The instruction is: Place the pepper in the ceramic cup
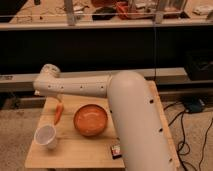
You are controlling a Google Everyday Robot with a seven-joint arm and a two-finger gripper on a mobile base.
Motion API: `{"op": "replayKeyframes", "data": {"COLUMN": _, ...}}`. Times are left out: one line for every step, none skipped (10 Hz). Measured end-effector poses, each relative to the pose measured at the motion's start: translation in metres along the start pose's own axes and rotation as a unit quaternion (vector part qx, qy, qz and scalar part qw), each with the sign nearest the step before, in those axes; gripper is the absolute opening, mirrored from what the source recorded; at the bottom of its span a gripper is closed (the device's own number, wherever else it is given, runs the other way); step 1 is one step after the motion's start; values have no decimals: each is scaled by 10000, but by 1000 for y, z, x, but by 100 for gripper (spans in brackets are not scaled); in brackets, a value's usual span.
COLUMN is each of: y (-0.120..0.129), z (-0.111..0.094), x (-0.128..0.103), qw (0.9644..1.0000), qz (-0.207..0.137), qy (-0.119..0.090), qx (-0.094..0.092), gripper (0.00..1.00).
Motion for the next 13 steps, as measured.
{"op": "replayKeyframes", "data": {"y": 3, "z": -2, "x": -7, "qw": 9997, "qz": 13, "qy": -160, "qx": 164, "gripper": 80}}
{"op": "replayKeyframes", "data": {"y": 10, "z": 1, "x": -8, "qw": 9990, "qz": 43, "qy": -250, "qx": 358, "gripper": 80}}
{"op": "replayKeyframes", "data": {"y": 16, "z": 2, "x": -11, "qw": 9981, "qz": 91, "qy": -371, "qx": 480, "gripper": 80}}
{"op": "replayKeyframes", "data": {"y": 22, "z": 5, "x": -15, "qw": 9977, "qz": 87, "qy": -491, "qx": 451, "gripper": 80}}
{"op": "replayKeyframes", "data": {"y": 24, "z": 3, "x": -20, "qw": 9977, "qz": 78, "qy": -601, "qx": 303, "gripper": 80}}
{"op": "replayKeyframes", "data": {"y": 30, "z": 1, "x": -22, "qw": 9977, "qz": 83, "qy": -648, "qx": 174, "gripper": 80}}
{"op": "replayKeyframes", "data": {"y": 35, "z": -1, "x": -23, "qw": 9977, "qz": 87, "qy": -672, "qx": 67, "gripper": 80}}
{"op": "replayKeyframes", "data": {"y": 39, "z": -2, "x": -25, "qw": 9974, "qz": 84, "qy": -717, "qx": -84, "gripper": 80}}
{"op": "replayKeyframes", "data": {"y": 43, "z": -2, "x": -27, "qw": 9967, "qz": 70, "qy": -772, "qx": -253, "gripper": 80}}
{"op": "replayKeyframes", "data": {"y": 43, "z": -3, "x": -29, "qw": 9961, "qz": 71, "qy": -819, "qx": -312, "gripper": 80}}
{"op": "replayKeyframes", "data": {"y": 48, "z": -1, "x": -29, "qw": 9959, "qz": 64, "qy": -824, "qx": -374, "gripper": 80}}
{"op": "replayKeyframes", "data": {"y": 54, "z": 3, "x": -27, "qw": 9955, "qz": 55, "qy": -829, "qx": -444, "gripper": 80}}
{"op": "replayKeyframes", "data": {"y": 56, "z": 8, "x": -27, "qw": 9951, "qz": 64, "qy": -856, "qx": -496, "gripper": 80}}
